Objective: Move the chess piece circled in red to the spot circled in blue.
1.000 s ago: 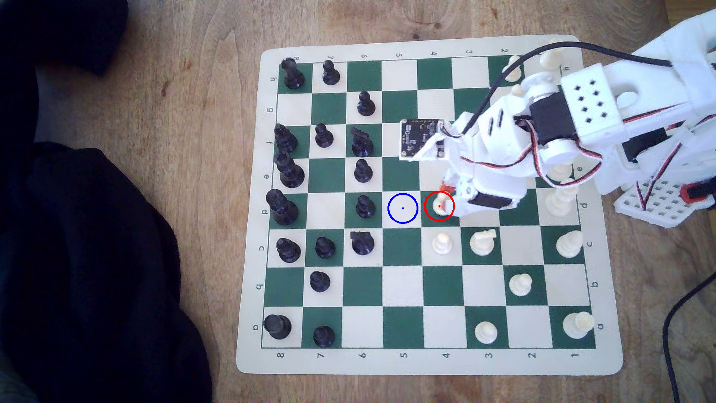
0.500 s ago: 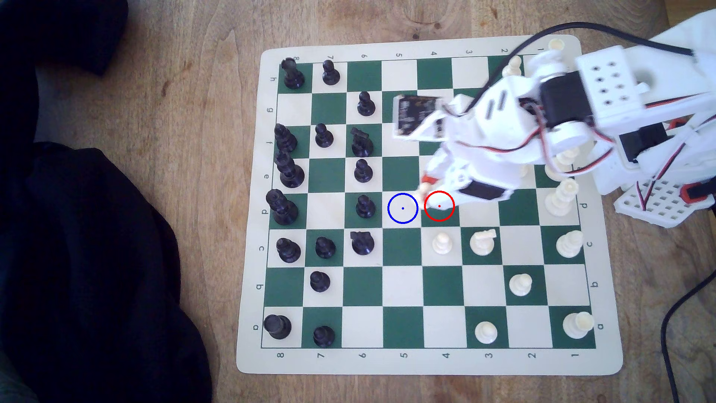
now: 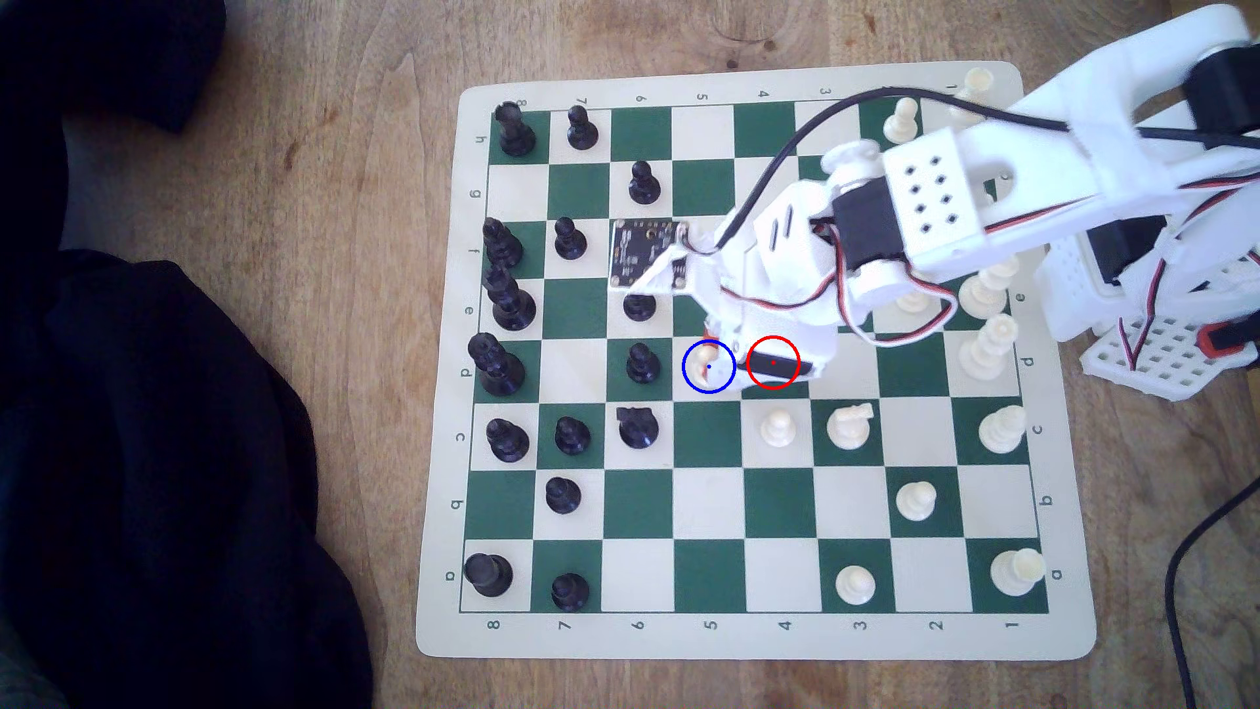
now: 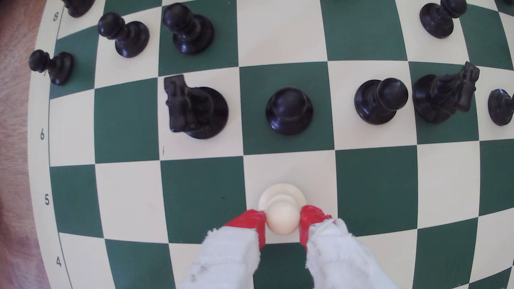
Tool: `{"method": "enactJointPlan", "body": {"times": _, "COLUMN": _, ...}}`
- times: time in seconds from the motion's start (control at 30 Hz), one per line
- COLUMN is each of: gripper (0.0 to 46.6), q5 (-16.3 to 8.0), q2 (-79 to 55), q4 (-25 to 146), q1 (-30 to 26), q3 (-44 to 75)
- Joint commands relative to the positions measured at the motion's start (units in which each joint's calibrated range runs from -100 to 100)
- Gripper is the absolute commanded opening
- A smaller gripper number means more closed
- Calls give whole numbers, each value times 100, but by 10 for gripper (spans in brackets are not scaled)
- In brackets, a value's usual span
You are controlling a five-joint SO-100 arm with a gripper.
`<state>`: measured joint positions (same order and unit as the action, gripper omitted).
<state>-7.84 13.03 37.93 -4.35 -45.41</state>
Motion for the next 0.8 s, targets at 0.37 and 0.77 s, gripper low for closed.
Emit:
{"method": "enactJointPlan", "body": {"times": 0.37, "gripper": 26, "q5": 20, "q2": -89, "q4": -206, "q1": 95, "q3": 462}}
{"method": "enactJointPlan", "body": {"times": 0.77, "gripper": 180, "q5": 20, "q2": 38, "q4": -1, "q1": 126, "q3": 425}}
